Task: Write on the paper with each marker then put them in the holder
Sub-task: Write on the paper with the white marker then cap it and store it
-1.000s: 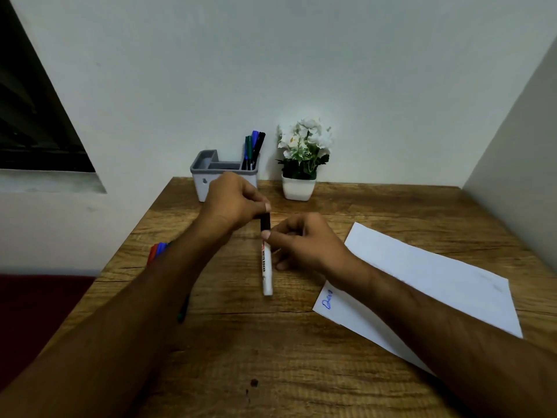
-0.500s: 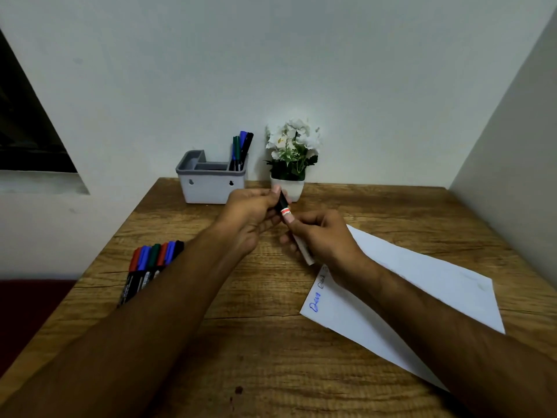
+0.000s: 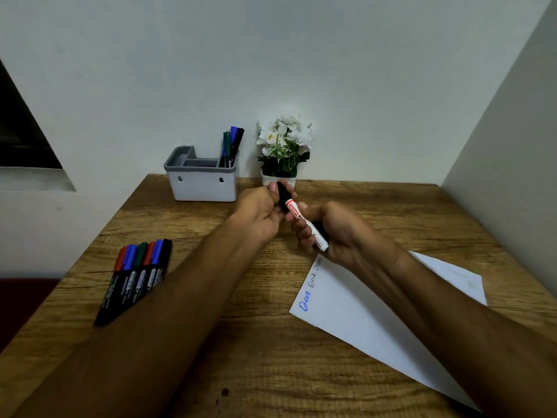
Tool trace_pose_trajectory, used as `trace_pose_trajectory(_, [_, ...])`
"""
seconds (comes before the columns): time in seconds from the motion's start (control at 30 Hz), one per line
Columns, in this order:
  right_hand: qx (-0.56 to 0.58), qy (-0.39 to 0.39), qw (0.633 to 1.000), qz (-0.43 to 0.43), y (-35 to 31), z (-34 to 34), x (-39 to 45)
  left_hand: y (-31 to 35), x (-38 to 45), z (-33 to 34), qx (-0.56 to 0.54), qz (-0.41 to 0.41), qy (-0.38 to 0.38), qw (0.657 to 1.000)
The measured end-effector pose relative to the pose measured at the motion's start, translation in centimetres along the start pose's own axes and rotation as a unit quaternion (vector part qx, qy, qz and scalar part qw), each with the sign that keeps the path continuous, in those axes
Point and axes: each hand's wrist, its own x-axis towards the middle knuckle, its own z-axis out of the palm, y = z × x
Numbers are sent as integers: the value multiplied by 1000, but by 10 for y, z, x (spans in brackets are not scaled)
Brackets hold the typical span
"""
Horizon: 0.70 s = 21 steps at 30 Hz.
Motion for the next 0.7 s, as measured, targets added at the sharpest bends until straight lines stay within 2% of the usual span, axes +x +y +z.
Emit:
trace_pose_trajectory(0.1, [4, -31, 999, 21, -1, -9, -5, 2, 2, 1, -79, -6, 1, 997])
trace_pose_trajectory(0.17, [-25, -41, 998, 42, 5, -14, -13, 18, 9, -9, -120, 36, 31, 992])
trace_pose_trajectory(0.2, [-37, -35, 998, 48, 8, -17, -17, 26, 12, -14, -87, 67, 55, 992])
trace_pose_trajectory(0.27, [-46, -12, 998, 36, 10, -23, -22, 30, 10, -18, 61, 114, 72, 989])
trace_pose_trajectory(0.33, [-62, 29, 998, -4, 9, -25, -22, 18, 10, -18, 212, 153, 64, 963])
trace_pose_trajectory(0.4, [-99, 78, 991, -50, 9, -26, -23, 6, 11, -22, 348, 215, 67, 910])
trace_pose_trajectory(0.5, [-127, 135, 976, -111, 13, -31, -24, -2, 15, -32, 536, 309, 77, 781])
trace_pose_trajectory(0.57, [-115, 148, 972, -142, 14, -34, -25, -9, 15, -37, 619, 330, 49, 711])
trace_pose_trajectory(0.63, [-115, 154, 966, -171, 12, -35, -27, -17, 18, -39, 673, 326, 34, 663])
trace_pose_trajectory(0.7, [-127, 157, 960, -193, 10, -37, -29, -19, 22, -43, 687, 316, 29, 653])
